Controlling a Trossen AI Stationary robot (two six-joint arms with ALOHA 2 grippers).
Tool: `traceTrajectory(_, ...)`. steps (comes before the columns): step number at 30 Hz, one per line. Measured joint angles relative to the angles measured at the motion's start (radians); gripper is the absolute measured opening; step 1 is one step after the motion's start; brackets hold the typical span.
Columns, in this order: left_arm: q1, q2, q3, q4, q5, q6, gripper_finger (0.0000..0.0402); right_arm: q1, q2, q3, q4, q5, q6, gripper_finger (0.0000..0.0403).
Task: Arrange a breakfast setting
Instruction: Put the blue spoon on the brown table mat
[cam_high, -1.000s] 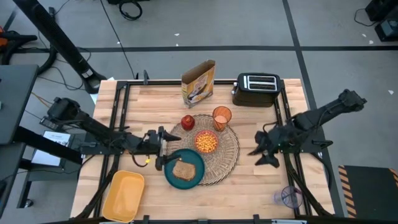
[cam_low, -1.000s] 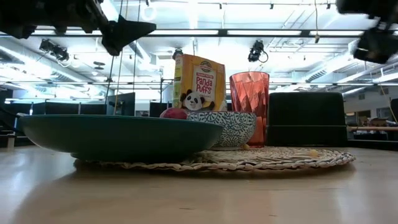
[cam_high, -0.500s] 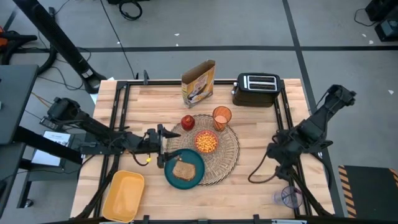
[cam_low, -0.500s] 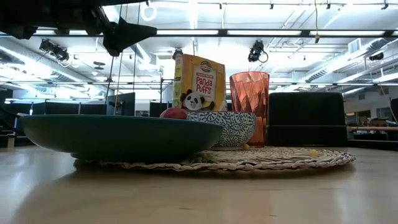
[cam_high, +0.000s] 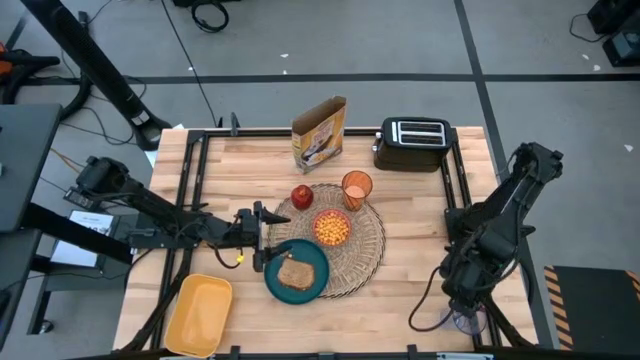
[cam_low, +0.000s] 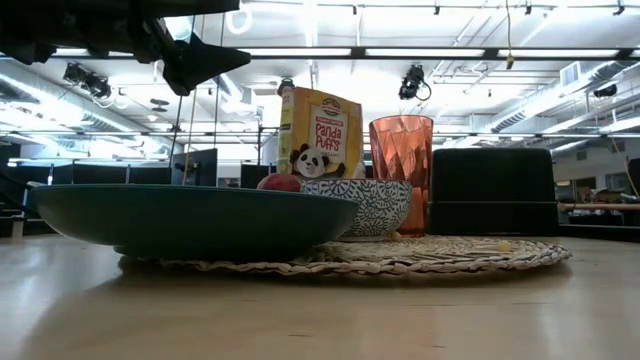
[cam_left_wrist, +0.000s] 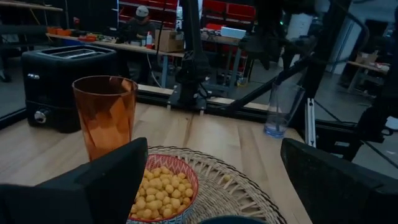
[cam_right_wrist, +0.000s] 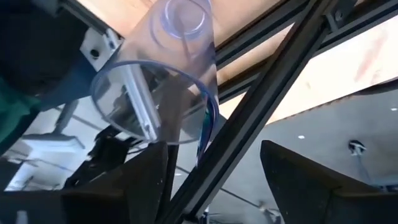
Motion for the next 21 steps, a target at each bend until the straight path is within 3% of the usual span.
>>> traceTrajectory(10, 0.000, 0.000, 0.000, -0.001, 0.000, -0.022, 0.0378, 0.024, 0.112, 0.000, 0.023, -0.057, 0.002, 0.0202)
traceTrajectory(21, 0.000, 0.000, 0.000, -0.001, 0.000, -0.021, 0.0378, 0.026, 0.107, 0.000, 0.027, -0.066, 0.035, 0.0105)
